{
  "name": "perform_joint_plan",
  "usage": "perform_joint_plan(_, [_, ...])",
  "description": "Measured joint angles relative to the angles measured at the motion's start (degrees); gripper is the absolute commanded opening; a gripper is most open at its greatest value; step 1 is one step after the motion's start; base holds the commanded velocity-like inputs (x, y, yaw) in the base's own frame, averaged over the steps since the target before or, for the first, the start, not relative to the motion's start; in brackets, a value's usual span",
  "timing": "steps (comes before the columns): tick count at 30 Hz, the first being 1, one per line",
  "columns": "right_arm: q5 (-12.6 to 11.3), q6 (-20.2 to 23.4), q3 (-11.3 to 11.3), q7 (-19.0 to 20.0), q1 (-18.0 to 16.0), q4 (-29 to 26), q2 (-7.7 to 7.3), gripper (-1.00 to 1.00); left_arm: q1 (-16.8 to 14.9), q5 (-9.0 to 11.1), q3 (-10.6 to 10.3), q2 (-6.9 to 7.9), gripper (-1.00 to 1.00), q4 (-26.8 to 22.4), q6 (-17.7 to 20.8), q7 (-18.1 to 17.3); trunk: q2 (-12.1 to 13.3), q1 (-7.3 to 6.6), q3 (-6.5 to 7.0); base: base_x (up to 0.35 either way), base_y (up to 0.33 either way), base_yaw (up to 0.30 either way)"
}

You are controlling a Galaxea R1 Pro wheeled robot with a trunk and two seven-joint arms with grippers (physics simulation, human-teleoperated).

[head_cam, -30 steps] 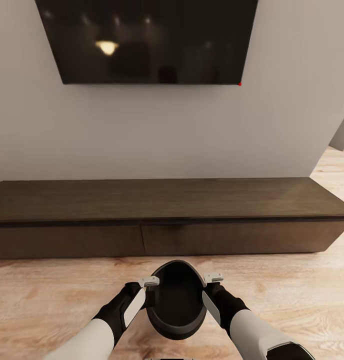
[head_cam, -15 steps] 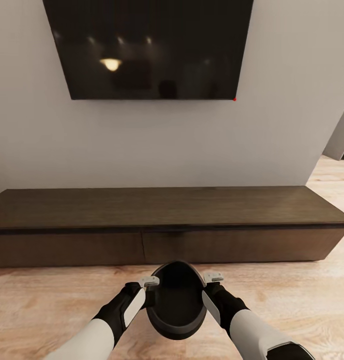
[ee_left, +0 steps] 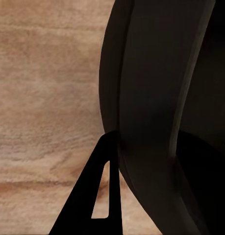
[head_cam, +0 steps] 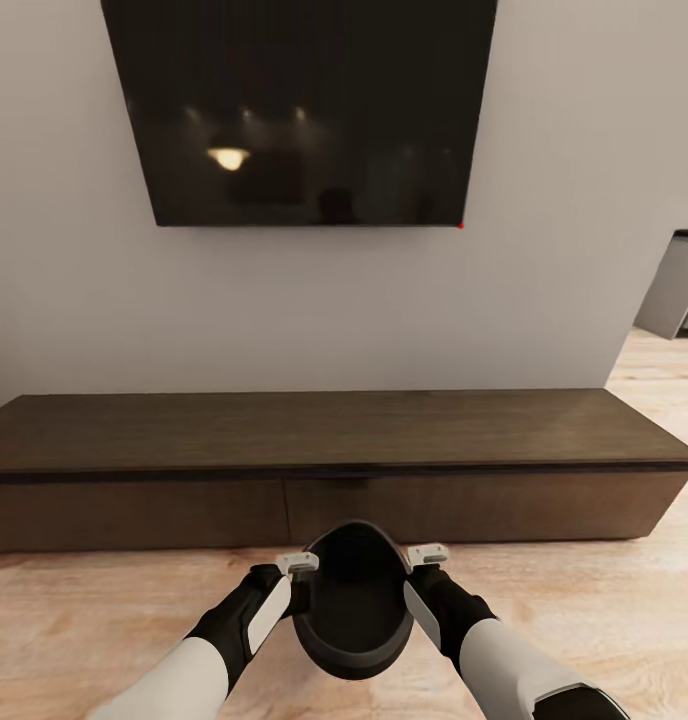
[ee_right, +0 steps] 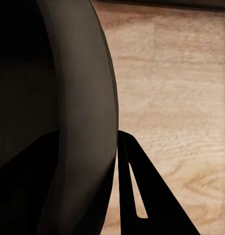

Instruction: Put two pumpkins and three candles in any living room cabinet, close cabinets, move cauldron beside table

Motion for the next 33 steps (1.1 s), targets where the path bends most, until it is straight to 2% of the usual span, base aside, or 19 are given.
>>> perform_joint_plan(6, [-0.36, -0.17, 0.2, -0.1, -0.01, 0.16, 0.0, -1.0, 0.01, -0.16, 0.03, 0.0, -1.0, -0.02, 0.06, -0.01, 0.08, -0.16, 1.33, 0.0, 0.0, 0.087])
perform_joint_plan(16, [-0.42, -0.16, 0.25, -0.13, -0.01, 0.18, 0.0, -1.0, 0.02, -0.04, -0.02, 0.0, -1.0, -0.01, 0.05, 0.06, 0.21, -0.41, 3.55, 0.0, 0.0, 0.263])
perform_joint_plan(21, [-0.43, -0.15, 0.25, -0.14, -0.01, 0.19, 0.0, -1.0, 0.02, -0.03, -0.01, 0.0, -1.0, -0.01, 0.06, 0.06, 2.21, -1.5, 4.45, 0.0, 0.0, 0.278])
perform_joint_plan(28, [-0.21, -0.01, 0.13, -0.08, 0.0, 0.07, -0.01, -1.0, 0.01, 0.11, -0.06, 0.0, -1.0, 0.02, 0.03, 0.09, 5.02, -3.04, 5.7, 0.0, 0.0, 0.047])
perform_joint_plan(33, [-0.05, 0.09, 0.06, -0.03, 0.0, 0.0, 0.0, -1.0, 0.01, 0.16, -0.02, 0.0, -1.0, 0.01, 0.03, 0.07, 5.04, -3.05, 5.71, 0.0, 0.0, 0.0])
